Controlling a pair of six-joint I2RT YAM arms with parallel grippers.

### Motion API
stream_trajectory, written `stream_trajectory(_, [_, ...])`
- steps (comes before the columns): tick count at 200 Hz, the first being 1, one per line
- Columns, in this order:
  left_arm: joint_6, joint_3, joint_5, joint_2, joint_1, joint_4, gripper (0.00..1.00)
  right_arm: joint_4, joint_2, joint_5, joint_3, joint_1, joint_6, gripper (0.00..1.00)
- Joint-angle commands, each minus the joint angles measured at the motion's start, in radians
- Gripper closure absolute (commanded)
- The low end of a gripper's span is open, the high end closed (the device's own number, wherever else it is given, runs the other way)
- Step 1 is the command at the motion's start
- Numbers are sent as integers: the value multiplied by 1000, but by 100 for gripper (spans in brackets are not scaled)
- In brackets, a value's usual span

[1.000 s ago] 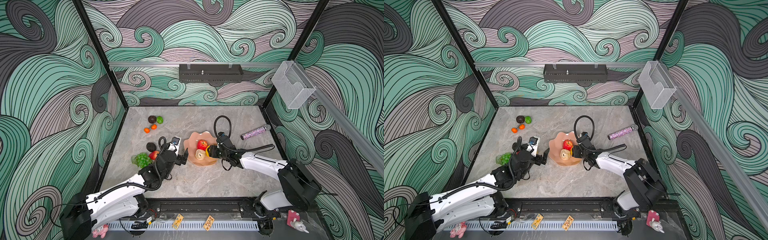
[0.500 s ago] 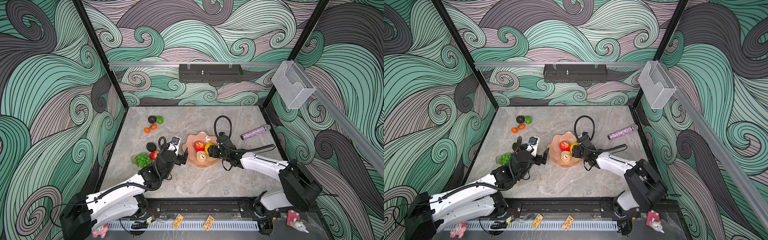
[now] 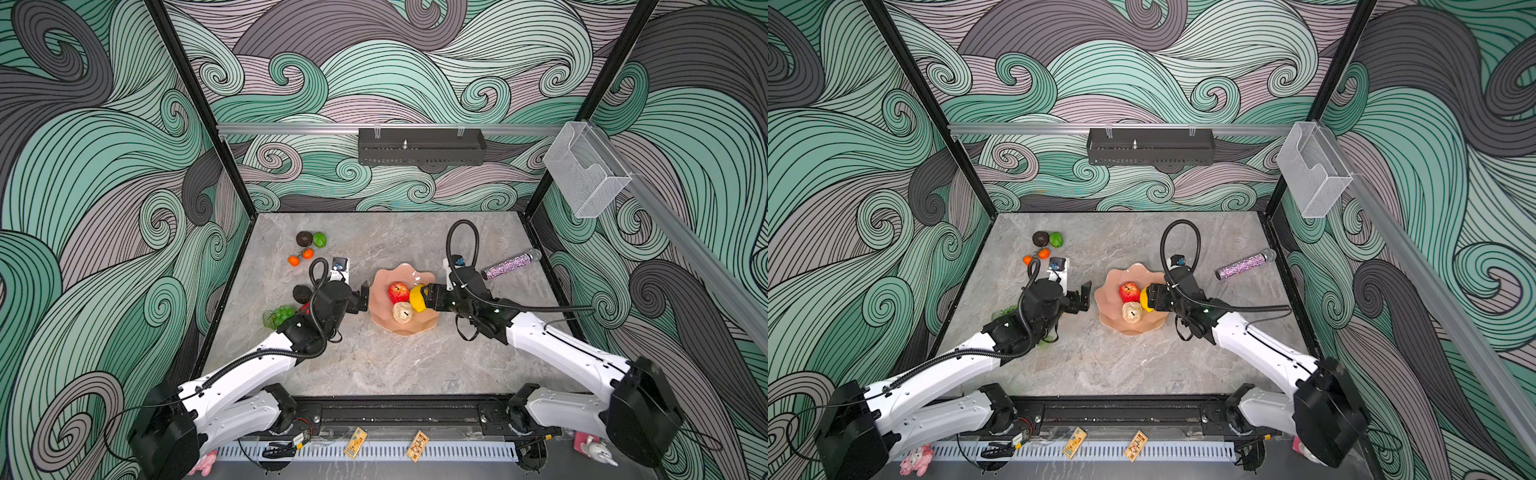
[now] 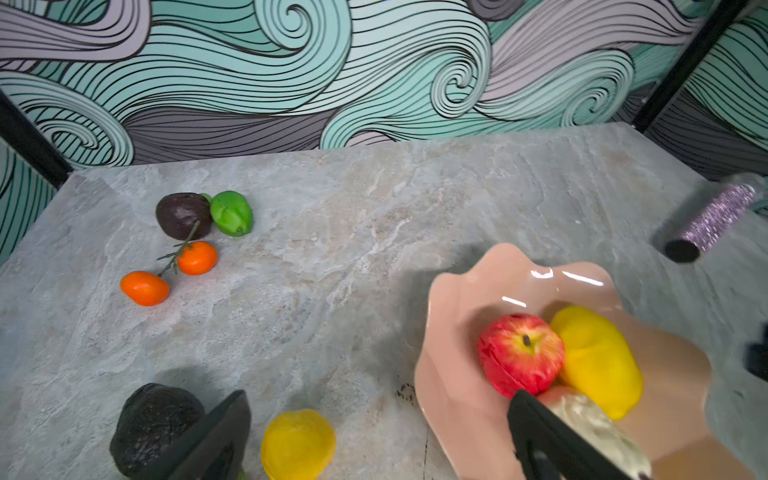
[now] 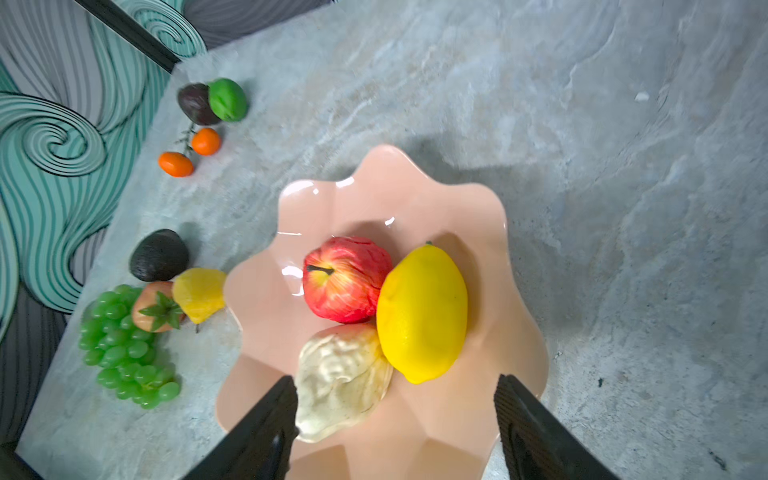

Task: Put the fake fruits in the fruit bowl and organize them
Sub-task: 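Lower the yellow lemon into the bowl with the right gripper while left withdraws, then open the right gripper and lift away while the left gripper grasps the dark avocado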

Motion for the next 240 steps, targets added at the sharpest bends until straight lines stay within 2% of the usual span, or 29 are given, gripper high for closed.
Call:
stream_trajectory(1, [-166,149,47,75,93,-241,1,-89,-99,23,15,-1,-49,21])
stream_trajectory(28, [-243,297,89,190,205,-465,1,-108,-227,42,-31,-2,-60,18])
stream_trajectory(60, [-373,391,87,295,357,-670,1,-94,-354,44,-120,-4,-47,14])
stream_trajectory(80, [-403,414,129,356,442,-719,2,-80,-405,28,-175,-4,-24,14])
stream_trajectory(117, [-403,457,226,483,534,-756,2,-75,-436,-27,-227,-5,12,10])
stream_trajectory(159, [-385,546,323,620,588,-816,4,-51,-448,-76,-269,-7,42,10])
stream_trajectory(240, [-377,578,355,732,603,-784,14,-55,-452,-76,-288,-13,35,8])
